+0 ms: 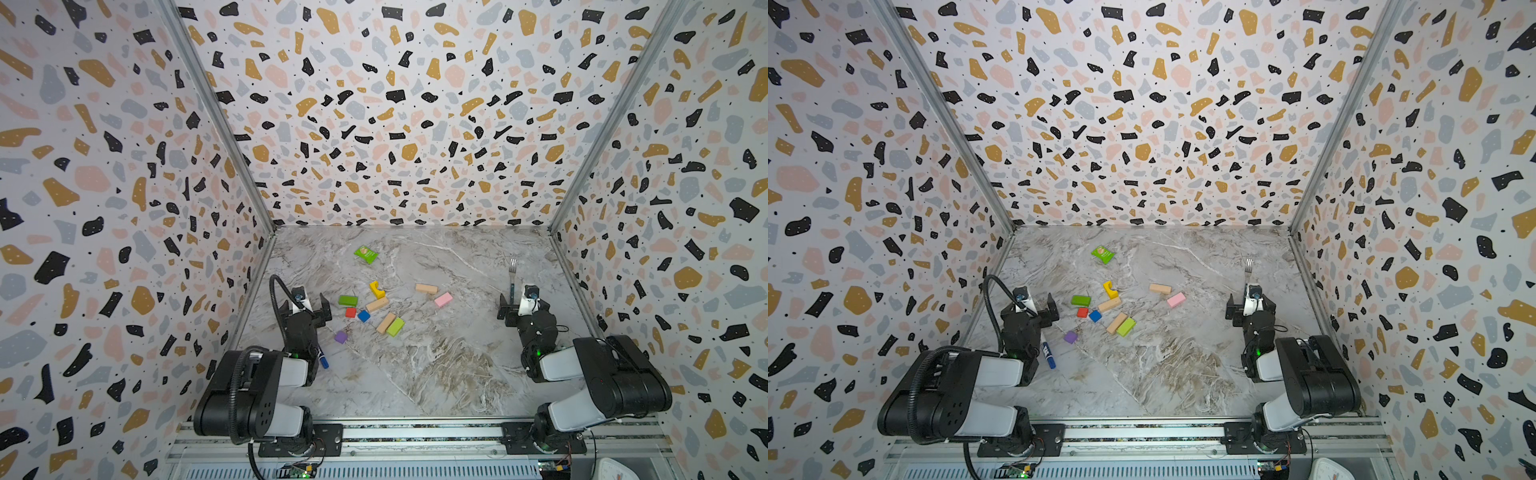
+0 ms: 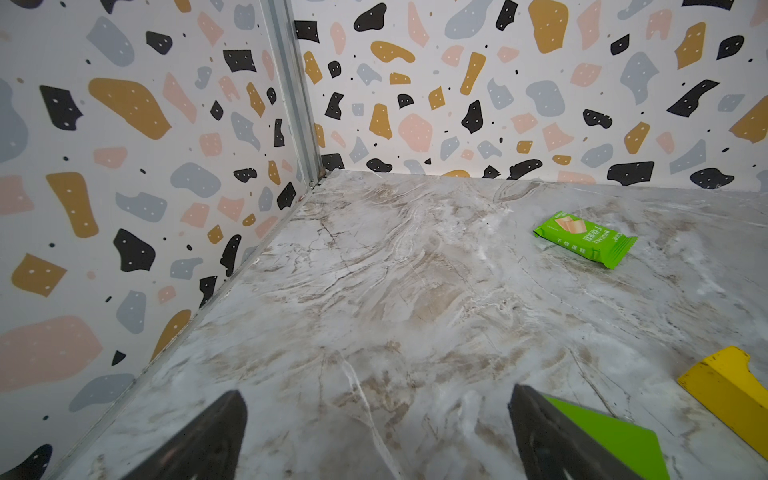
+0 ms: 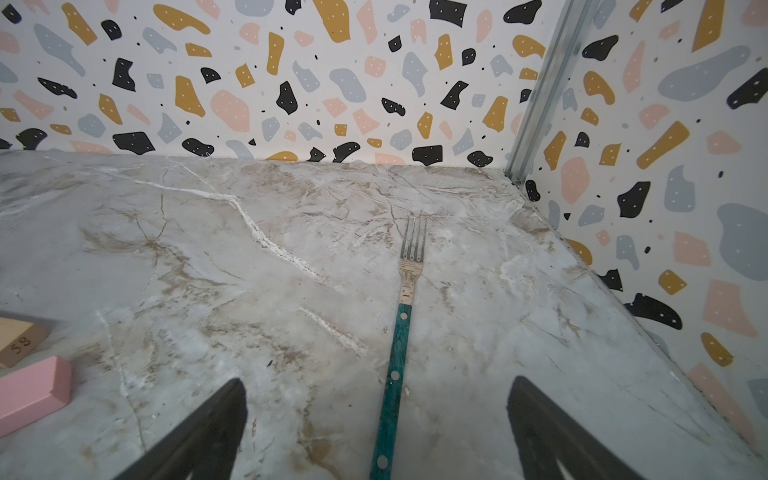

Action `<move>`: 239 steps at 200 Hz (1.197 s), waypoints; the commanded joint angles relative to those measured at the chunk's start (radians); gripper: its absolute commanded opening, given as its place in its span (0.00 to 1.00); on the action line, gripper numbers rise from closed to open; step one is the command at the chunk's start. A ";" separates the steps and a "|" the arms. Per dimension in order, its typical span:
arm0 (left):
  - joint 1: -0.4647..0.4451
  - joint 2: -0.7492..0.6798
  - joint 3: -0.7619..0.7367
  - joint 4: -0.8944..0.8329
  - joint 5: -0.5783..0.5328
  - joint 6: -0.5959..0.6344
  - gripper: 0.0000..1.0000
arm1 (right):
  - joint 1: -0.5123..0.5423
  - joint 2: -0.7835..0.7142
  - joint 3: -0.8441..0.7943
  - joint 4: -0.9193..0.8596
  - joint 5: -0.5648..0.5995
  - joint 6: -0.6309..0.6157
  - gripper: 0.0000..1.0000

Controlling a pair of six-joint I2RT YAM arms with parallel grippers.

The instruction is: Build the wood block tower

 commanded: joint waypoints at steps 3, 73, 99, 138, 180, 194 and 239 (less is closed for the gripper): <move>-0.028 -0.056 0.081 -0.105 -0.034 0.016 1.00 | 0.017 -0.052 -0.001 0.017 0.015 -0.023 0.99; -0.117 -0.100 0.485 -0.768 -0.157 -0.186 1.00 | 0.147 -0.273 0.225 -0.549 0.047 0.022 0.99; -0.143 -0.067 0.640 -0.999 -0.114 -0.247 1.00 | 0.220 -0.312 0.294 -0.697 0.048 0.092 0.99; -0.151 -0.075 0.736 -1.153 0.006 -0.295 1.00 | 0.331 -0.305 0.462 -1.011 0.014 0.159 0.99; -0.152 -0.019 0.821 -1.307 0.286 -0.270 1.00 | 0.380 -0.203 0.660 -1.295 -0.121 0.240 0.99; -0.159 -0.017 0.817 -1.335 0.354 -0.265 1.00 | 0.393 -0.175 0.684 -1.327 -0.147 0.274 0.99; -0.196 -0.096 0.744 -1.365 0.458 -0.224 1.00 | 0.407 -0.074 0.773 -1.456 -0.216 0.393 0.99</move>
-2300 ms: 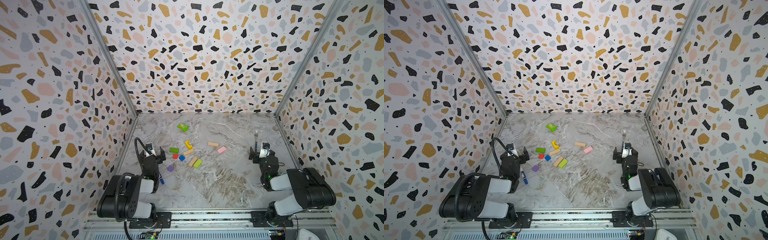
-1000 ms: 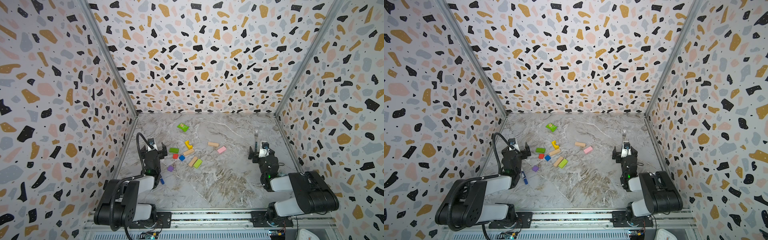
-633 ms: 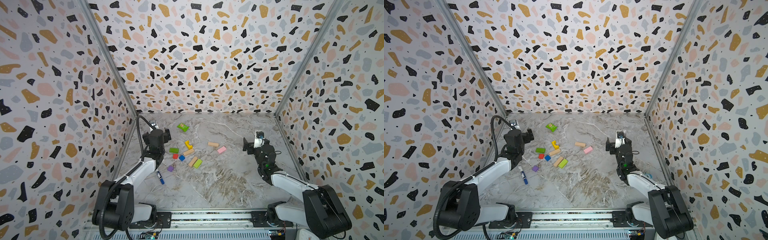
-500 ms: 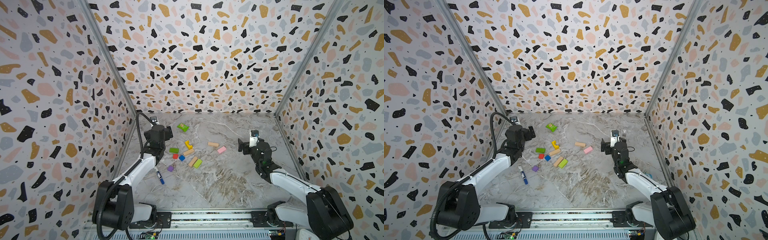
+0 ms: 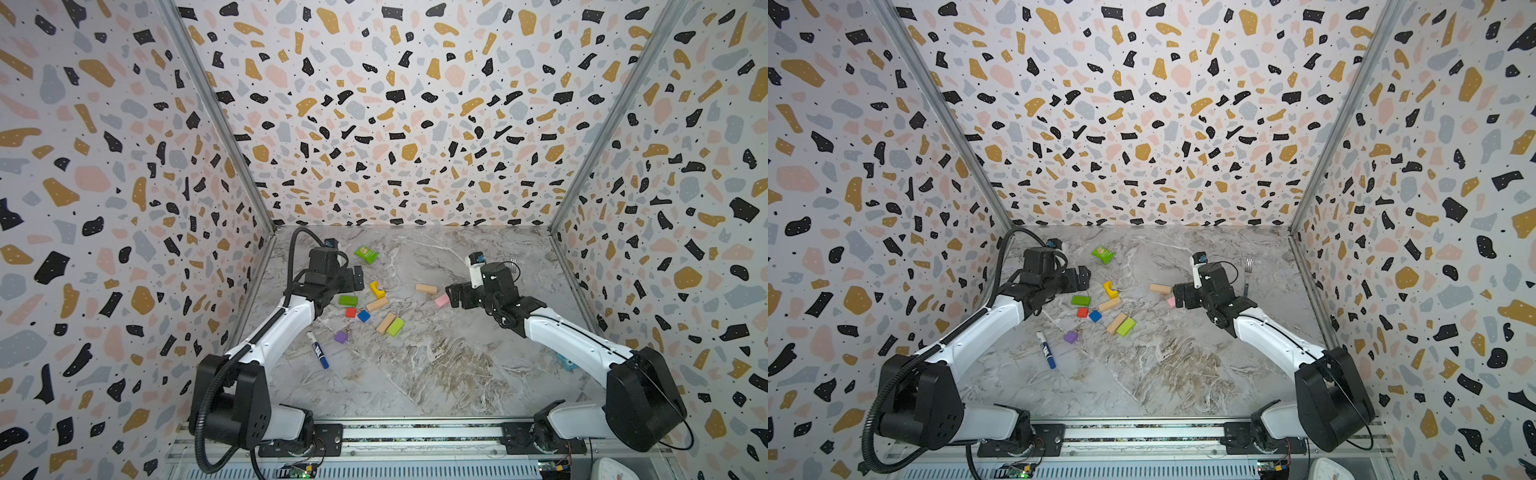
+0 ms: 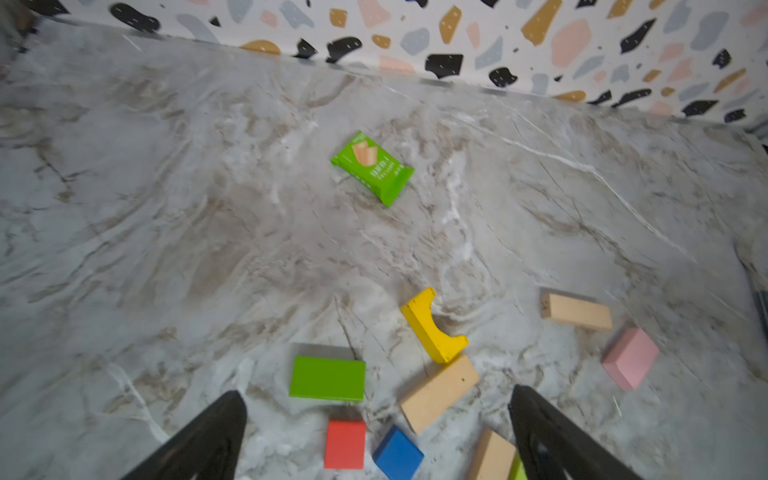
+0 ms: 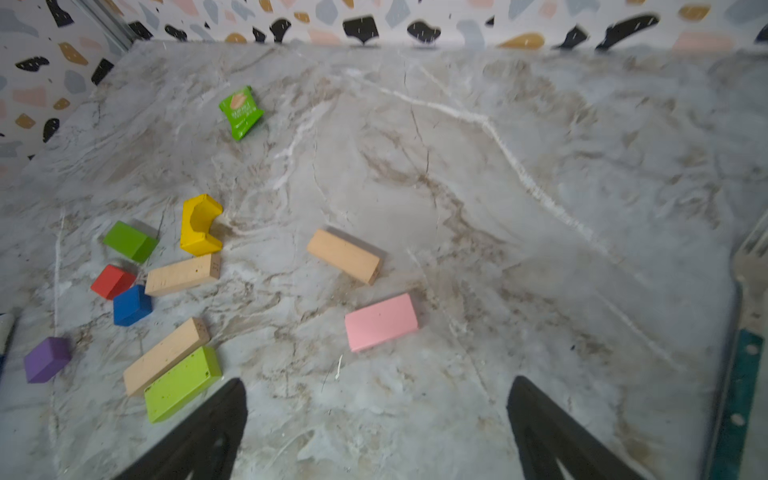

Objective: Build the wood block tower
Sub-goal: 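Move the right gripper toward the block pile while the left arm lifts over it, then lower the right gripper over the plain wood bar beside the green block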

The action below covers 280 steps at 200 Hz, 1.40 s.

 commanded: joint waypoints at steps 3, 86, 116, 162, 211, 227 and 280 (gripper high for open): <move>-0.013 -0.067 -0.049 -0.031 0.108 0.032 1.00 | 0.016 0.050 0.092 -0.154 -0.053 0.075 0.99; -0.013 -0.102 -0.059 0.000 0.199 0.047 1.00 | 0.143 0.157 0.094 -0.134 -0.089 -0.132 0.99; -0.012 -0.119 -0.064 0.020 0.227 0.041 1.00 | 0.210 0.156 0.076 -0.059 -0.130 -0.166 0.94; -0.010 -0.117 -0.068 0.034 0.266 0.023 1.00 | 0.340 0.218 0.079 0.073 -0.108 -0.229 0.93; 0.010 -0.114 -0.084 0.065 0.302 -0.021 1.00 | 0.367 0.346 0.141 0.128 -0.167 -0.293 0.92; 0.015 -0.114 -0.084 0.064 0.296 -0.022 1.00 | 0.372 0.377 0.167 0.129 -0.164 -0.306 0.92; 0.033 -0.116 -0.083 0.060 0.291 -0.028 1.00 | 0.372 0.467 0.229 0.140 -0.173 -0.348 0.92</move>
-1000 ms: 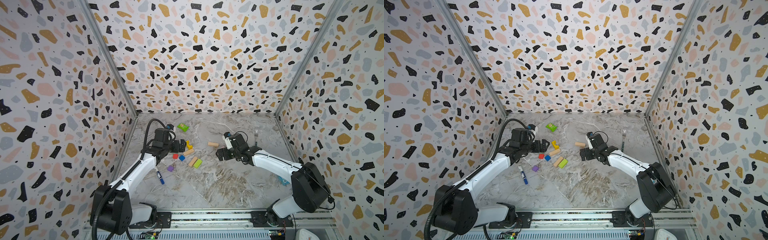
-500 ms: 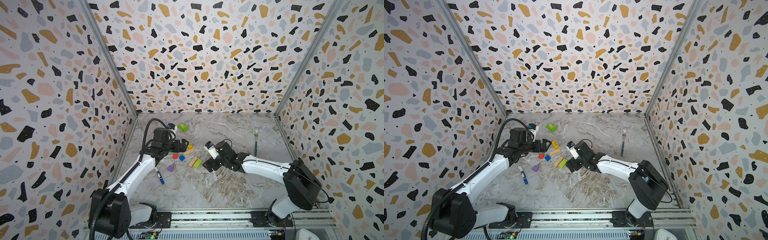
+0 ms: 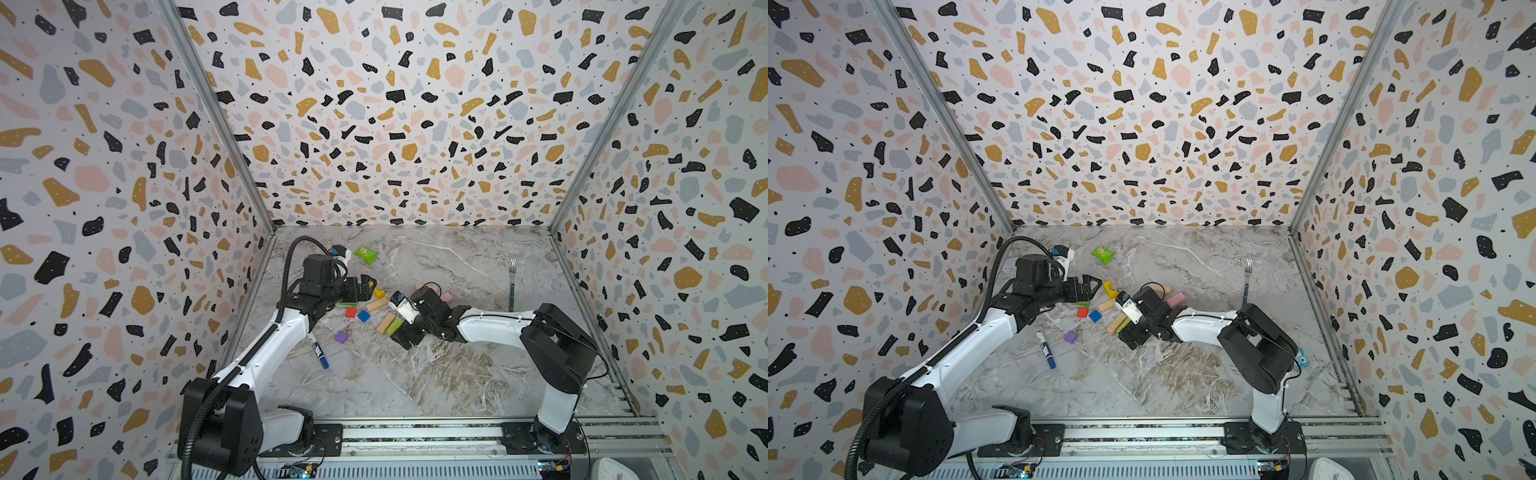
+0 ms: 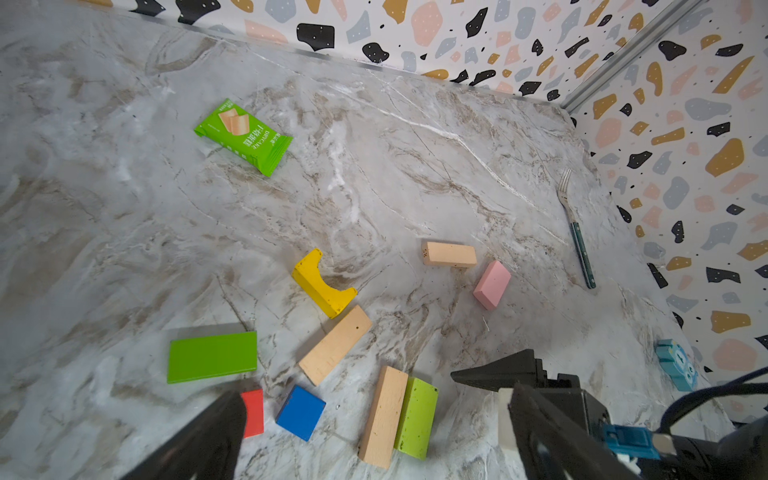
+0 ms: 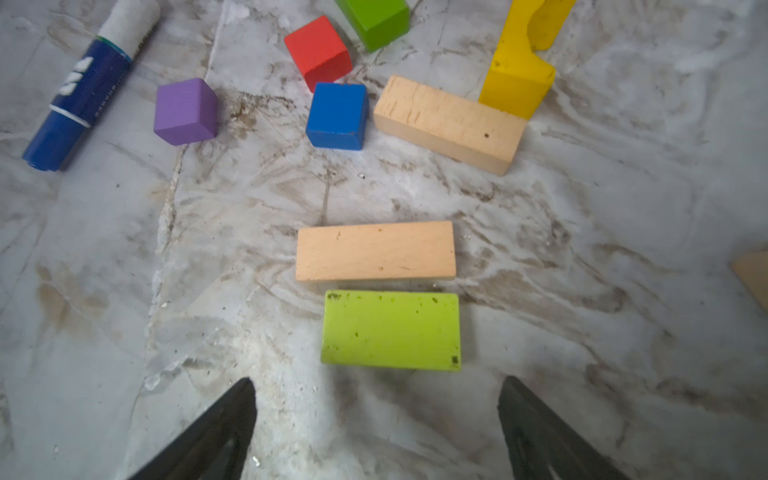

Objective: Build the wood block tower
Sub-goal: 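Lower the right gripper over the plain wood bar beside the green block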

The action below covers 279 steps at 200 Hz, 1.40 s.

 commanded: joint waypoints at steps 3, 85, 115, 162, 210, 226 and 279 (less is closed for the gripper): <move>0.011 -0.012 -0.011 0.030 0.013 -0.011 1.00 | 0.005 0.024 0.051 0.012 -0.008 -0.041 0.92; 0.021 -0.019 -0.015 0.036 0.024 -0.019 1.00 | 0.007 0.106 0.096 0.012 0.013 -0.055 0.91; 0.021 -0.018 -0.016 0.036 0.024 -0.021 1.00 | 0.008 0.115 0.094 0.017 0.021 -0.044 0.90; 0.028 -0.019 -0.015 0.035 0.026 -0.021 1.00 | 0.014 0.128 0.099 0.027 0.021 -0.028 0.82; 0.028 -0.020 -0.015 0.034 0.025 -0.021 1.00 | 0.021 0.137 0.102 0.026 0.033 -0.022 0.74; 0.030 -0.020 -0.016 0.033 0.024 -0.020 1.00 | 0.022 0.141 0.102 0.023 0.041 -0.022 0.72; 0.031 -0.019 -0.015 0.033 0.027 -0.021 1.00 | 0.022 0.143 0.101 0.017 0.061 -0.014 0.65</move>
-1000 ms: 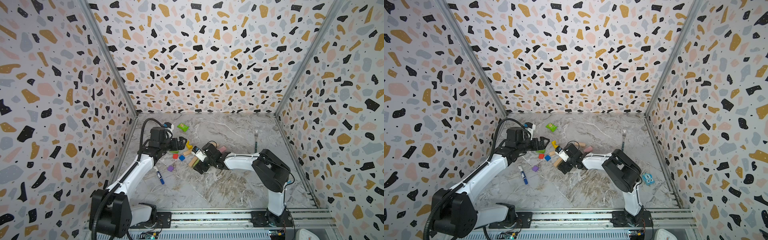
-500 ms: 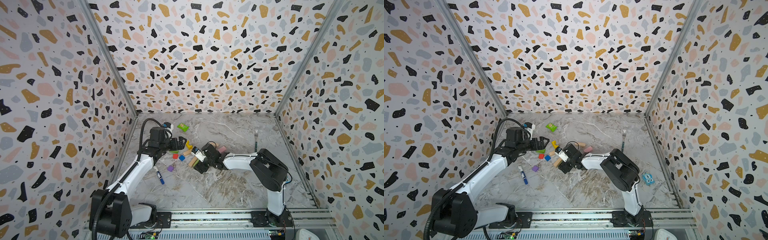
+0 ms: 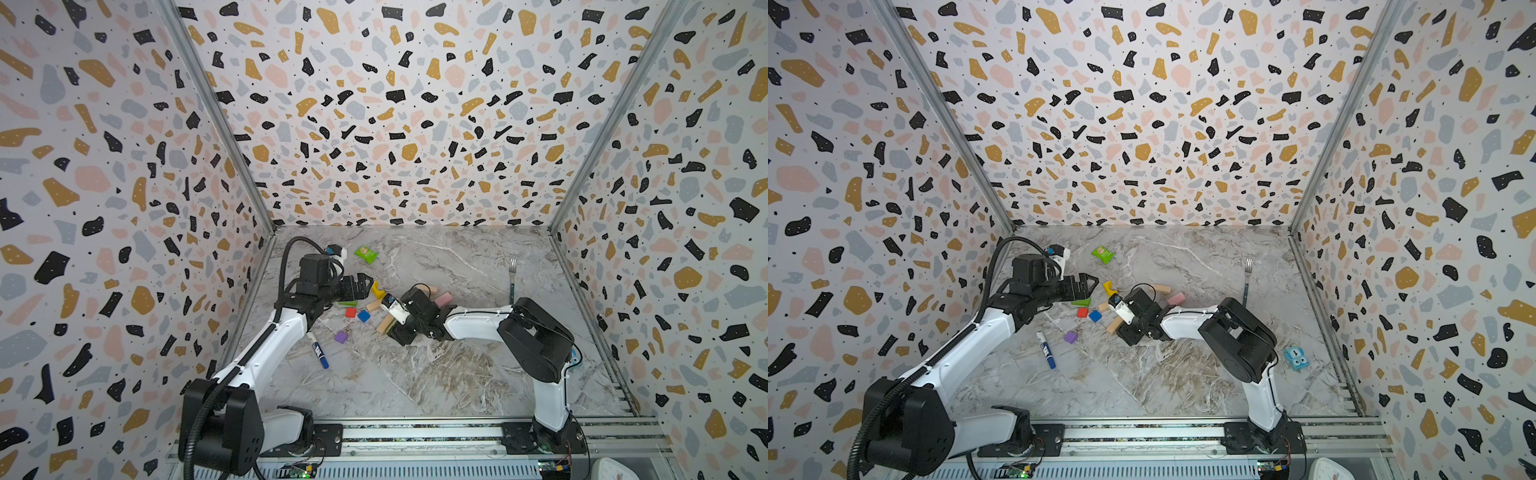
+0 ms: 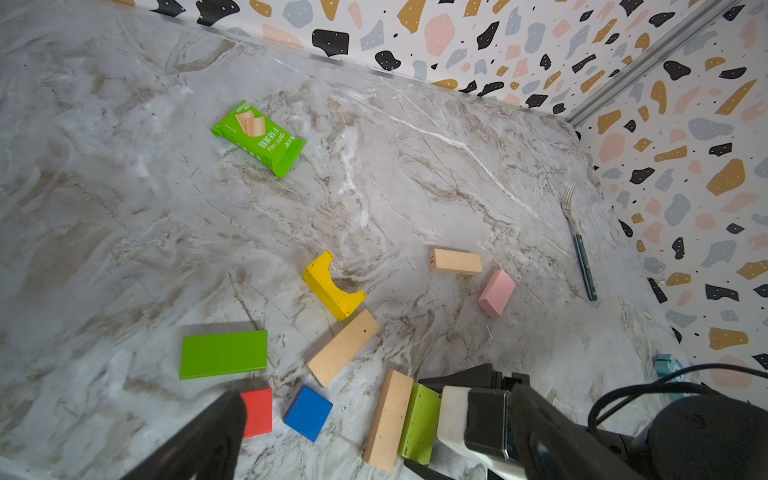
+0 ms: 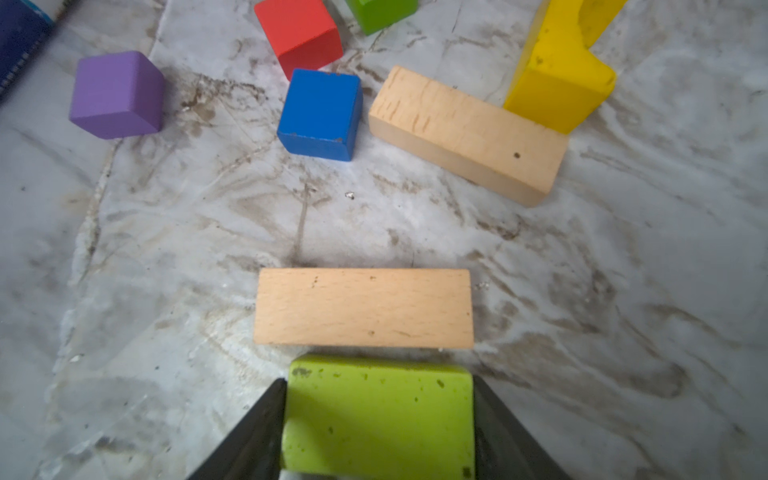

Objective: Build the wood block tower
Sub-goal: 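Lower the right gripper over the plain wood bar beside the green block, then close the right gripper on the plain wood bar and lift it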

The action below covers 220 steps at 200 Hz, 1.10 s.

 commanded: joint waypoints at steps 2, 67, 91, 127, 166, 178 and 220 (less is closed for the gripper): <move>0.007 -0.018 -0.013 0.029 0.020 -0.005 1.00 | 0.007 0.012 0.023 -0.013 0.020 0.018 0.65; 0.006 -0.018 -0.013 0.029 0.020 -0.005 1.00 | 0.009 0.006 0.025 -0.015 0.028 0.014 0.71; 0.006 -0.018 -0.013 0.031 0.022 -0.006 1.00 | 0.011 0.017 0.050 -0.029 0.026 0.004 0.81; 0.006 -0.018 -0.015 0.029 0.024 -0.005 1.00 | 0.013 0.035 0.089 -0.034 0.016 -0.014 0.88; 0.008 -0.018 -0.015 0.029 0.026 -0.005 1.00 | 0.016 0.063 0.137 -0.046 0.005 -0.026 0.90; 0.008 -0.019 -0.015 0.029 0.025 -0.006 1.00 | 0.016 0.070 0.144 -0.049 -0.005 -0.029 0.90; 0.008 -0.019 -0.015 0.028 0.026 -0.006 1.00 | 0.028 0.072 0.164 -0.077 -0.019 -0.023 0.92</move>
